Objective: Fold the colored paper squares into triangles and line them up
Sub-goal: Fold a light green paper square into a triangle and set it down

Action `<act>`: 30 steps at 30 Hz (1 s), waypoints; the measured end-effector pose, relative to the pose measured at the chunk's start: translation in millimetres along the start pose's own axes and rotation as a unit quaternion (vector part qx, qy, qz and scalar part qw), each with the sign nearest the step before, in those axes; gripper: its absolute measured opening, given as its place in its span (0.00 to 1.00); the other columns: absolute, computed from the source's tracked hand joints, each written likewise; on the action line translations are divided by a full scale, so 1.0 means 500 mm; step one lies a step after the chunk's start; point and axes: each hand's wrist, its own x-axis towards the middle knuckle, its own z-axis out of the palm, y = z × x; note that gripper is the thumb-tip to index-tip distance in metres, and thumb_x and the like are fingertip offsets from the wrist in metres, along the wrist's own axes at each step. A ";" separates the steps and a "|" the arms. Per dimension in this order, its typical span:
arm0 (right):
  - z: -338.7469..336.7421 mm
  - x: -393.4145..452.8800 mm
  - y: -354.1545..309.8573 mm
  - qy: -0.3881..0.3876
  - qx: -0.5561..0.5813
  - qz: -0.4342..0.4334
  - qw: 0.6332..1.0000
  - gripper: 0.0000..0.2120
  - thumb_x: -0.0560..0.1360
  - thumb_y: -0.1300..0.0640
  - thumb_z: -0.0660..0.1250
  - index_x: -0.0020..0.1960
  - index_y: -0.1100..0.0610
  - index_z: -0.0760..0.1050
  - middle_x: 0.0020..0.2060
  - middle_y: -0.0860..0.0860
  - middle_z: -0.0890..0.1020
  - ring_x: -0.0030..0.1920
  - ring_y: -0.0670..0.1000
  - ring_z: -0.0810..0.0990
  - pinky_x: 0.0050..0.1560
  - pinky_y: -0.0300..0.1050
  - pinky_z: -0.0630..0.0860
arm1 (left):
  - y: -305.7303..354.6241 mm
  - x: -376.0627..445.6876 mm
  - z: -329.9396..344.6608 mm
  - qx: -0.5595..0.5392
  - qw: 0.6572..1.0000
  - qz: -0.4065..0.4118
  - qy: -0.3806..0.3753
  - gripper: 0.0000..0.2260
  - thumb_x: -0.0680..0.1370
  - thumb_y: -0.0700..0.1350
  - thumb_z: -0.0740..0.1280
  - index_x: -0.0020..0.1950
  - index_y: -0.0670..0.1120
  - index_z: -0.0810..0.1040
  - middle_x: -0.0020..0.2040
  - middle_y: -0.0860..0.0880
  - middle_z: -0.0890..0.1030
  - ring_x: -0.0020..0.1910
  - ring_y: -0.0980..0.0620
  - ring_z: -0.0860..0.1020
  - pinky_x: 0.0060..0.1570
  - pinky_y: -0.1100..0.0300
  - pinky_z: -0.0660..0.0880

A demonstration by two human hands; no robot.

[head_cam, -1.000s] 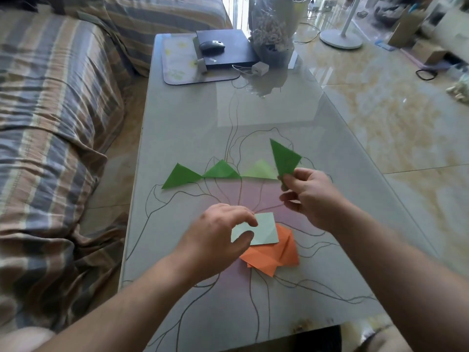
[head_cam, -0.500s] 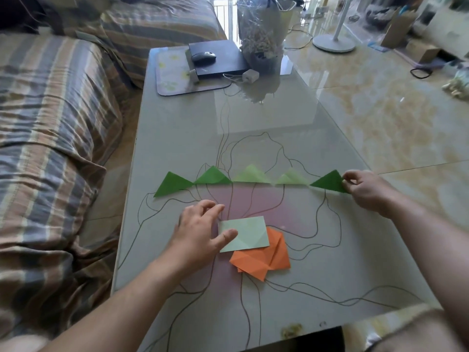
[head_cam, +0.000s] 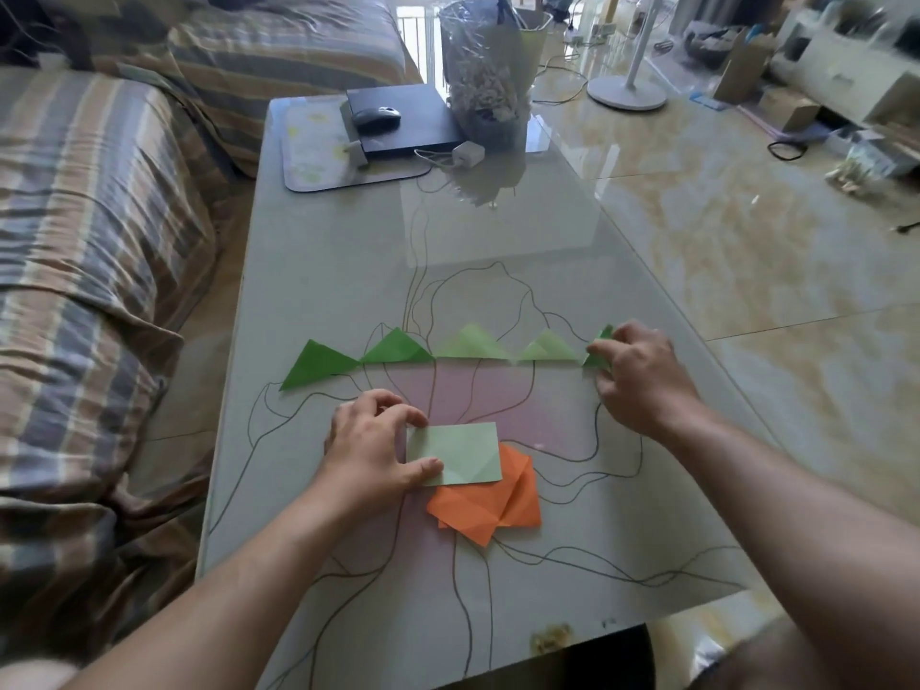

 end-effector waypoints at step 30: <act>-0.048 -0.182 -0.271 -0.226 0.618 0.001 0.753 0.16 0.79 0.65 0.70 0.63 0.50 0.79 0.40 0.53 0.85 0.38 0.55 0.80 0.41 0.45 0.77 | 0.061 -0.046 -0.149 -0.672 0.714 -0.193 -0.049 0.10 0.82 0.39 0.66 0.63 0.43 0.78 0.51 0.41 0.84 0.48 0.44 0.82 0.47 0.53 0.80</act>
